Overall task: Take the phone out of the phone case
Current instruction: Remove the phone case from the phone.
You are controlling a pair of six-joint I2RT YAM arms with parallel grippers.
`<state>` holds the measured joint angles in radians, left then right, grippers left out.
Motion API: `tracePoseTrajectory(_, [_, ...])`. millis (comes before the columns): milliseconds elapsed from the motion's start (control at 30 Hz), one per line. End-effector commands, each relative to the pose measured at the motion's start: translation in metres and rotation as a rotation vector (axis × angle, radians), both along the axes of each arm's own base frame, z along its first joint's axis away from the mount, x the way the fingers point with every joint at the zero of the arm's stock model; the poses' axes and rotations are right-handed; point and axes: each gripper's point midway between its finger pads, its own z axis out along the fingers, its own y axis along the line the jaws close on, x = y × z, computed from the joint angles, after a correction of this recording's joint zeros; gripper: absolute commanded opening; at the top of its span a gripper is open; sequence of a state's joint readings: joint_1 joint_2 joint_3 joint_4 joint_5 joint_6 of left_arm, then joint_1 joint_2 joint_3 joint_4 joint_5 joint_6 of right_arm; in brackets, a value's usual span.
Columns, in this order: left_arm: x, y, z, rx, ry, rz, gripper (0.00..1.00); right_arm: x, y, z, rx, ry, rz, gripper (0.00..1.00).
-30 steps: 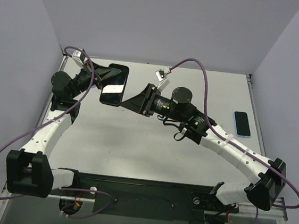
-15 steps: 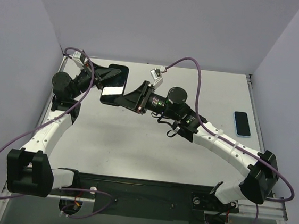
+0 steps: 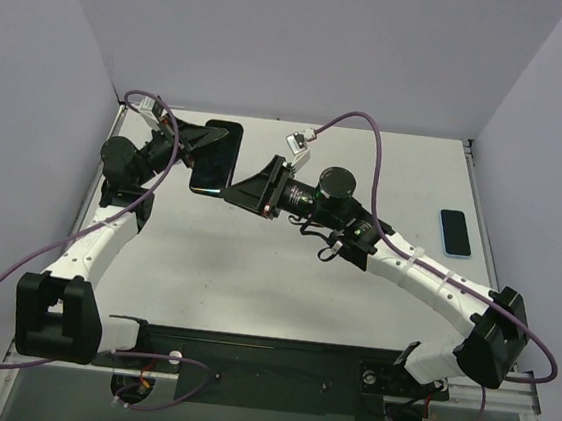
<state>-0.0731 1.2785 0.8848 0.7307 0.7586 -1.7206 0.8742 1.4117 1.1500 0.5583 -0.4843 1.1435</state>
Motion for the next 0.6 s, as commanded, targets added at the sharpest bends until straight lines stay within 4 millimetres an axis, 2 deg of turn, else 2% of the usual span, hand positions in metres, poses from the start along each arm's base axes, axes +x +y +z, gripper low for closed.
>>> tracePoseTrajectory(0, [-0.015, -0.001, 0.037, -0.056, -0.114, -0.011, 0.00, 0.001, -0.008, 0.014, 0.026, -0.050, -0.017, 0.34])
tracePoseTrajectory(333, [-0.019, -0.004, 0.043, -0.060, -0.129, -0.019, 0.00, 0.004, -0.007, 0.026, 0.062, -0.060, -0.018, 0.34])
tracePoseTrajectory(433, [-0.018, -0.005, 0.040, -0.056, -0.121, -0.019, 0.00, -0.002, -0.007, 0.034, 0.073, -0.077, -0.004, 0.34])
tracePoseTrajectory(567, [-0.016, -0.005, 0.039, -0.062, -0.116, -0.016, 0.00, -0.006, -0.010, 0.031, 0.061, -0.075, -0.004, 0.34])
